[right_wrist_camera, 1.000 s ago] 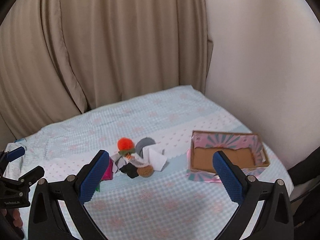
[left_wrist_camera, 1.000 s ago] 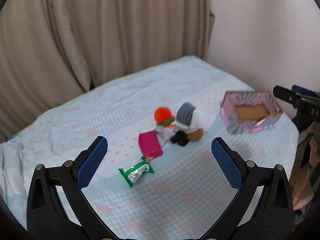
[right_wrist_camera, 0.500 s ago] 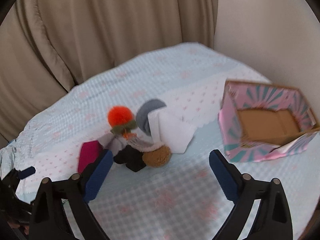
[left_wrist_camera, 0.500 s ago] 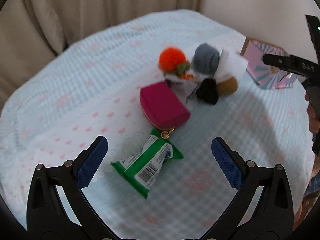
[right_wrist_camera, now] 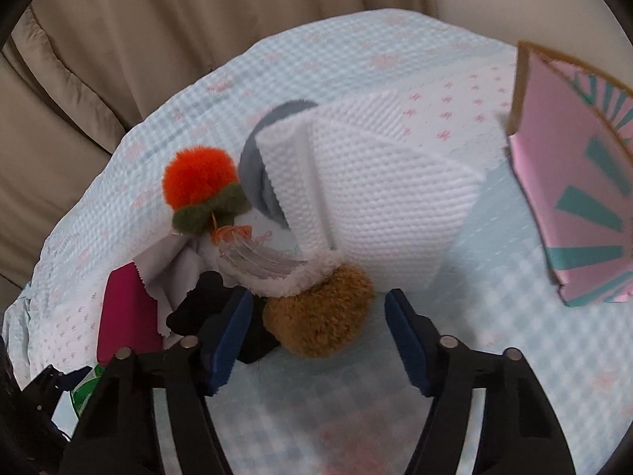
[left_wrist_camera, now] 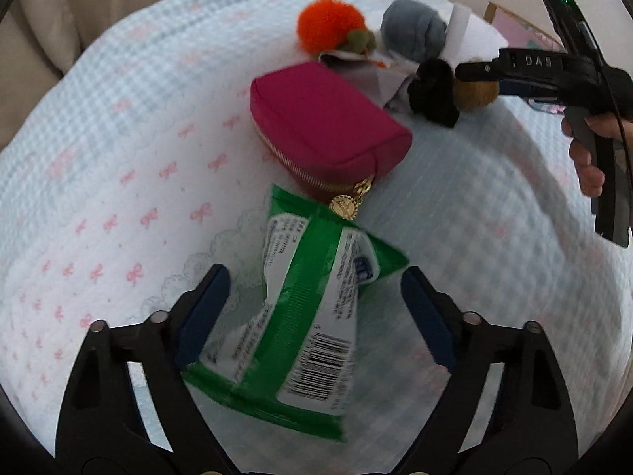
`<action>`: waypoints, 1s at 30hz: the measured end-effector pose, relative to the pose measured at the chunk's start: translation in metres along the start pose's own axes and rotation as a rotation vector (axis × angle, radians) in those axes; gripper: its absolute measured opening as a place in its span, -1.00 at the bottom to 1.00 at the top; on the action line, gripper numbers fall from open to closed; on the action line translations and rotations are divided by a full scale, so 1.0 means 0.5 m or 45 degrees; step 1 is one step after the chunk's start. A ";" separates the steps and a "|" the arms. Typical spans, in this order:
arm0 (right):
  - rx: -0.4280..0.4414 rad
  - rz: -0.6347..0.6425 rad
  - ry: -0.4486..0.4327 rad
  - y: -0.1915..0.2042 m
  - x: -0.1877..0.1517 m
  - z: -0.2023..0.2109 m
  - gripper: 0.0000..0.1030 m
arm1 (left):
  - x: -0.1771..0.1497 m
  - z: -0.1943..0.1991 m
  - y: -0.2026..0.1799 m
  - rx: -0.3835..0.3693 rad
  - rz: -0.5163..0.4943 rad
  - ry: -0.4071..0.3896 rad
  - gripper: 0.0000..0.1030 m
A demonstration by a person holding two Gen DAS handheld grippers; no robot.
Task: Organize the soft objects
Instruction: 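Grasp the green snack packet with left tool while right tool grasps brown plush bear, then carry packet and bear into the pink box and open both tools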
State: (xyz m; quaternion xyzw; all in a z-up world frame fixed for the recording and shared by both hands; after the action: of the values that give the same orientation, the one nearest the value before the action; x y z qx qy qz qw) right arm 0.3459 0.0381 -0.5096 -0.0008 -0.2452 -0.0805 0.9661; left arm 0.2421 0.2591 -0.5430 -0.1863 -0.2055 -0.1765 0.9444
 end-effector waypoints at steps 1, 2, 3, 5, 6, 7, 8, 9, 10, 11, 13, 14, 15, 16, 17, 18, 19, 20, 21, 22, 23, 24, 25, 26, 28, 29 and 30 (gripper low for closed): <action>0.011 -0.001 0.009 0.003 0.001 -0.007 0.09 | -0.006 -0.008 0.006 -0.004 0.011 0.027 0.52; 0.020 -0.001 0.016 0.004 0.001 -0.011 0.04 | -0.008 -0.009 0.010 -0.002 0.013 0.033 0.49; 0.028 0.000 0.024 0.006 0.002 -0.015 -0.03 | -0.009 -0.008 0.010 -0.005 0.008 0.025 0.48; 0.041 -0.009 0.029 0.008 0.004 -0.019 -0.05 | -0.008 -0.005 0.014 0.009 0.004 0.028 0.26; 0.049 -0.019 0.027 0.008 0.007 -0.021 -0.08 | -0.009 -0.004 0.016 0.016 0.005 0.030 0.19; 0.057 -0.025 0.032 0.005 0.008 -0.023 -0.12 | -0.009 -0.001 0.020 0.022 0.011 0.030 0.00; 0.062 -0.033 0.041 0.004 0.008 -0.023 -0.13 | -0.009 0.002 0.024 0.019 0.020 0.029 -0.14; 0.068 -0.047 0.048 0.004 0.008 -0.023 -0.14 | -0.011 0.006 0.030 0.023 -0.002 0.047 -0.20; 0.073 -0.059 0.052 0.003 0.008 -0.023 -0.19 | -0.013 0.009 0.032 0.022 0.008 0.046 -0.26; 0.076 -0.065 0.055 0.004 0.007 -0.023 -0.22 | -0.012 0.011 0.034 0.015 0.020 0.043 -0.29; 0.071 -0.070 0.053 0.008 0.006 -0.019 -0.29 | -0.014 0.018 0.036 0.011 0.046 0.034 -0.33; 0.070 -0.074 0.052 0.010 0.005 -0.016 -0.31 | -0.014 0.020 0.036 0.008 0.055 0.033 -0.34; 0.071 -0.080 0.050 0.012 0.005 -0.013 -0.34 | -0.013 0.023 0.036 0.004 0.065 0.029 -0.35; 0.075 -0.088 0.048 0.013 0.005 -0.009 -0.35 | -0.013 0.027 0.034 0.001 0.074 0.022 -0.35; 0.077 -0.094 0.045 0.012 0.006 -0.004 -0.36 | -0.012 0.032 0.032 -0.001 0.082 0.016 -0.35; 0.077 -0.099 0.043 0.013 0.006 0.001 -0.37 | -0.010 0.038 0.030 -0.003 0.089 0.010 -0.35; 0.080 -0.103 0.039 0.012 0.007 0.007 -0.37 | -0.009 0.044 0.027 -0.004 0.095 0.001 -0.36; 0.080 -0.107 0.032 0.014 0.009 0.015 -0.38 | -0.001 0.050 0.027 -0.004 0.102 -0.007 -0.36; 0.077 -0.106 0.024 0.009 0.008 0.022 -0.38 | 0.004 0.057 0.025 -0.006 0.111 -0.015 -0.36; 0.072 -0.105 0.017 0.010 0.010 0.031 -0.38 | 0.008 0.066 0.023 -0.008 0.123 -0.025 -0.36; 0.072 -0.105 0.014 0.008 0.011 0.039 -0.38 | 0.013 0.077 0.021 -0.011 0.135 -0.036 -0.36; 0.075 -0.109 0.012 0.009 0.014 0.048 -0.38 | 0.014 0.086 0.015 -0.014 0.146 -0.048 -0.36; 0.076 -0.113 0.008 0.007 0.016 0.059 -0.38 | 0.022 0.098 0.011 -0.017 0.159 -0.062 -0.36; 0.074 -0.114 0.003 0.006 0.020 0.071 -0.38 | 0.029 0.109 0.006 -0.018 0.169 -0.073 -0.36; 0.076 -0.117 -0.008 0.001 0.026 0.100 -0.38 | 0.049 0.132 -0.006 -0.015 0.181 -0.093 -0.37; 0.078 -0.119 -0.013 0.000 0.033 0.118 -0.38 | 0.061 0.145 -0.014 -0.012 0.184 -0.104 -0.37; 0.080 -0.120 -0.018 -0.003 0.037 0.133 -0.38 | 0.071 0.160 -0.022 -0.011 0.186 -0.117 -0.37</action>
State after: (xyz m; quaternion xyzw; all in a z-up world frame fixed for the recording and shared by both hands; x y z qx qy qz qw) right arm 0.3301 0.0366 -0.4425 0.0404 -0.2540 -0.1181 0.9591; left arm 0.2422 0.2745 -0.4562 -0.2128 -0.2336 -0.0991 0.9436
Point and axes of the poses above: each gripper's, at about its wrist camera, not at the fingertips, and z roughly against the way its jaws point, y to its left, x to its top, the point moved 6 cm from there along -z, roughly the way its jaws point, and after that the axes turned 15 degrees about -x, right-handed, at the moved point
